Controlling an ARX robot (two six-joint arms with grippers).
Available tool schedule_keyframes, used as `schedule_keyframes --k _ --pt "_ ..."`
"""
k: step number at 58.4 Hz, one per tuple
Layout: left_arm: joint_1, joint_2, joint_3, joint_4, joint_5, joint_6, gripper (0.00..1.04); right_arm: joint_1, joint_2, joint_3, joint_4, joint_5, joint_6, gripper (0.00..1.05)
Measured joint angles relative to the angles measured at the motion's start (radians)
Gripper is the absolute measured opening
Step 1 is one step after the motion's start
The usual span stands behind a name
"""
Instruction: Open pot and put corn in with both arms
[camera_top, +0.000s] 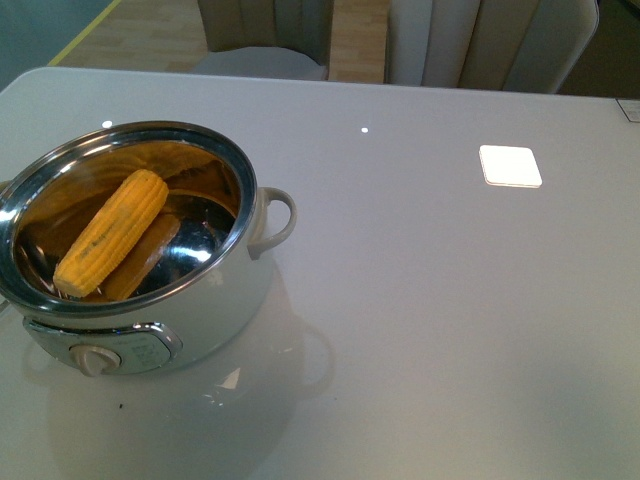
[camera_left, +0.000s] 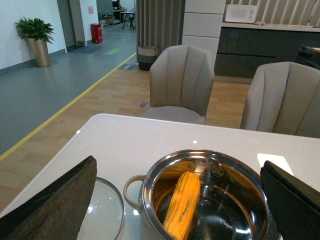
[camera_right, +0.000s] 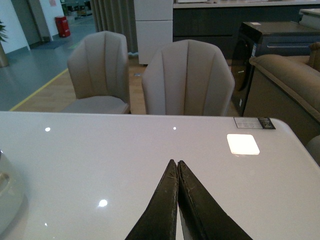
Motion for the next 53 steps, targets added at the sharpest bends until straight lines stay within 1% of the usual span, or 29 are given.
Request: schedule_keyframes --k 6,17,24,29,30,31,36,38,41,53 --pt "0.000 0.000 0.000 0.000 0.000 0.000 0.98 0.000 0.000 0.000 0.000 0.000 -0.002 0.03" --pt "0.000 0.000 0.000 0.000 0.000 0.000 0.98 0.000 0.000 0.000 0.000 0.000 -0.001 0.37" --pt "0.000 0.000 0.000 0.000 0.000 0.000 0.98 0.000 0.000 0.000 0.000 0.000 -0.001 0.56" --pt "0.000 0.000 0.000 0.000 0.000 0.000 0.98 0.000 -0.001 0.000 0.000 0.000 -0.001 0.73" --pt "0.000 0.000 0.000 0.000 0.000 0.000 0.98 0.000 -0.001 0.000 0.000 0.000 -0.001 0.78" --pt "0.000 0.000 0.000 0.000 0.000 0.000 0.98 0.000 -0.001 0.000 0.000 0.000 -0.001 0.80" --pt "0.000 0.000 0.000 0.000 0.000 0.000 0.98 0.000 -0.001 0.000 0.000 0.000 -0.001 0.95" --pt "0.000 0.000 0.000 0.000 0.000 0.000 0.98 0.000 -0.001 0.000 0.000 0.000 -0.001 0.97" --pt "0.000 0.000 0.000 0.000 0.000 0.000 0.98 0.000 -0.001 0.000 0.000 0.000 -0.001 0.96" --pt "0.000 0.000 0.000 0.000 0.000 0.000 0.98 0.000 -0.001 0.000 0.000 0.000 -0.001 0.96"
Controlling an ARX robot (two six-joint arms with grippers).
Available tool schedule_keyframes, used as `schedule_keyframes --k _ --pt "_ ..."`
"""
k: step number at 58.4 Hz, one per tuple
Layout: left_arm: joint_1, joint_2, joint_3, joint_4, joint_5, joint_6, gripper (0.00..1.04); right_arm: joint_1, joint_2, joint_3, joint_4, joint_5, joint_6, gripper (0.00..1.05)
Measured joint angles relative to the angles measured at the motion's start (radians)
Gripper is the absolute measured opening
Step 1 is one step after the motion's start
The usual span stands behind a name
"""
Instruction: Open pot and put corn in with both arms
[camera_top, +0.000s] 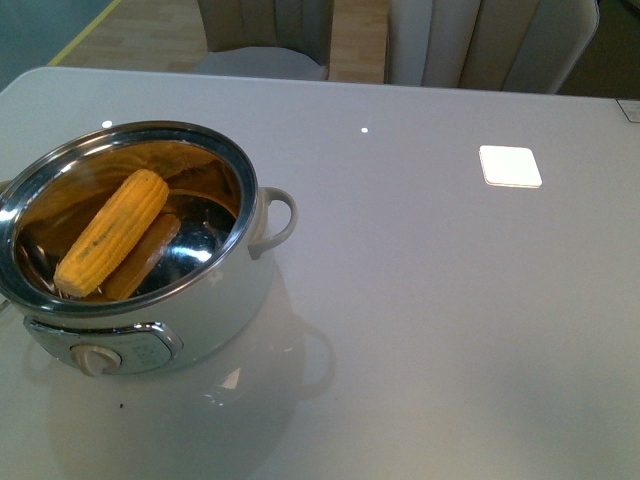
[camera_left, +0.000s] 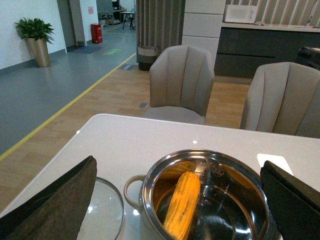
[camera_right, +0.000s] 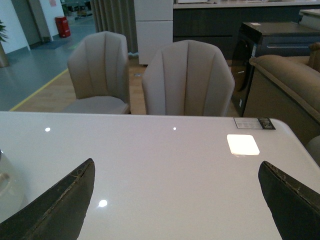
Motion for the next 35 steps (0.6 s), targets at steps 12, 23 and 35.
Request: schedule_keyframes --k 12,23,35 --pt "0.000 0.000 0.000 0.000 0.000 0.000 0.98 0.000 0.000 0.000 0.000 0.000 0.000 0.96" --pt "0.000 0.000 0.000 0.000 0.000 0.000 0.98 0.000 0.000 0.000 0.000 0.000 0.000 0.96" --pt "0.000 0.000 0.000 0.000 0.000 0.000 0.98 0.000 0.000 0.000 0.000 0.000 0.000 0.96"
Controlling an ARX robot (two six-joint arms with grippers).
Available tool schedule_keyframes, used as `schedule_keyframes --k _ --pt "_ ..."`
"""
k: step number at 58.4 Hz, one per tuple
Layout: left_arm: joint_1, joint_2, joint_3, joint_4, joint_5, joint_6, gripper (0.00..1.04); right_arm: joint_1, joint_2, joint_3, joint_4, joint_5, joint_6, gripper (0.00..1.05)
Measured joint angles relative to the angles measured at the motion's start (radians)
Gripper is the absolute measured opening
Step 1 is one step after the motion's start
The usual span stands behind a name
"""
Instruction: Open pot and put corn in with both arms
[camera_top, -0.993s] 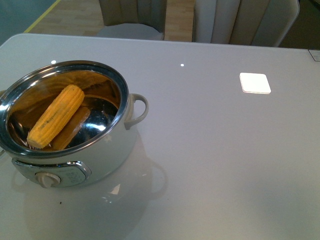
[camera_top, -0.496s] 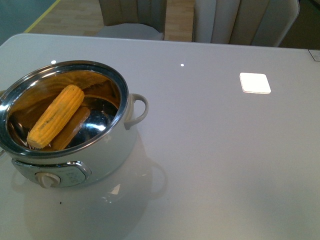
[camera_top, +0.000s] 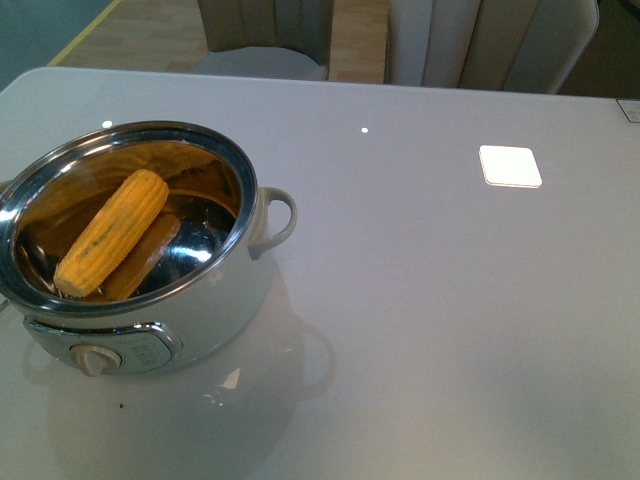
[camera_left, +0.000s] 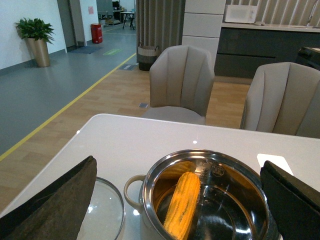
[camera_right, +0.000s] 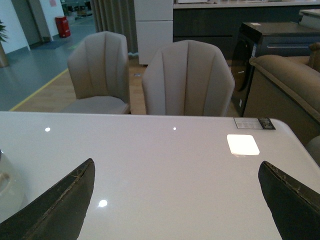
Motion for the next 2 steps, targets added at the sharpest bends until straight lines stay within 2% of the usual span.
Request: schedule_keyframes --k 2 --pt "0.000 0.000 0.000 0.000 0.000 0.000 0.98 0.000 0.000 0.000 0.000 0.000 0.000 0.96"
